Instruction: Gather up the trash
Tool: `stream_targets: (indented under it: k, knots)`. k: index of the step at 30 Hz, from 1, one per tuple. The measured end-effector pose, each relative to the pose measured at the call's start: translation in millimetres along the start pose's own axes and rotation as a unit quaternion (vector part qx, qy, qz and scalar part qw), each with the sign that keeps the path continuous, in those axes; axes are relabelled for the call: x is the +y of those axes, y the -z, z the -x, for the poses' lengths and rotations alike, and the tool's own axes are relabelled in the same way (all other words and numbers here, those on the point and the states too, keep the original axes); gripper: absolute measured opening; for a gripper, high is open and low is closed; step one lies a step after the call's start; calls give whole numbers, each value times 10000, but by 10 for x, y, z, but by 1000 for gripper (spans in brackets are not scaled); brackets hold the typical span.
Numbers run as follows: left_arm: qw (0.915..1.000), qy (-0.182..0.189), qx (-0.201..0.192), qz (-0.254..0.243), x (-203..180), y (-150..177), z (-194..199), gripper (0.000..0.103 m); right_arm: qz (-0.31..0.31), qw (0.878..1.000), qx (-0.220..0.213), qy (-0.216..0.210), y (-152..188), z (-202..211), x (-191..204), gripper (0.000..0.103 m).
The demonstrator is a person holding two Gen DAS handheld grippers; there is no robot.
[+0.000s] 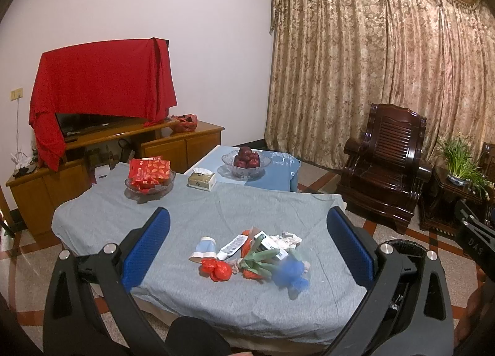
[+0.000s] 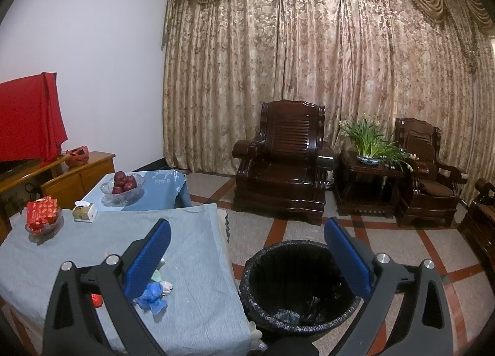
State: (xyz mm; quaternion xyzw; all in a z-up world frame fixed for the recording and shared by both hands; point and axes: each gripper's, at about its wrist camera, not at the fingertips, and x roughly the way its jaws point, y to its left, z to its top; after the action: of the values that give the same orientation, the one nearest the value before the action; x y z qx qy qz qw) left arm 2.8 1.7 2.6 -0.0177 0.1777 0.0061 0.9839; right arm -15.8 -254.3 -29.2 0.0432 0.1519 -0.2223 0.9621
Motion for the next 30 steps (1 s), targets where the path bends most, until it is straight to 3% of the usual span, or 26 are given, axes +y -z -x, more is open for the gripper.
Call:
stream_targets:
  k: [13, 17, 26, 30]
  knots:
    - [9997, -56, 225, 63, 127, 178, -162, 98, 71, 9998, 187, -73, 76, -149, 11, 97]
    - [9989, -176, 423, 103, 258, 320, -307, 98, 200, 9970, 528, -528, 178, -368, 139, 97]
    - [9859, -79, 1633, 361, 739, 1026, -1033, 98, 787, 9760, 1460, -1411, 808, -1088, 709, 96]
    - [9834, -44, 1788, 304, 761, 1154, -1309, 98, 861, 9659, 1693, -1761, 965, -1309, 943, 95]
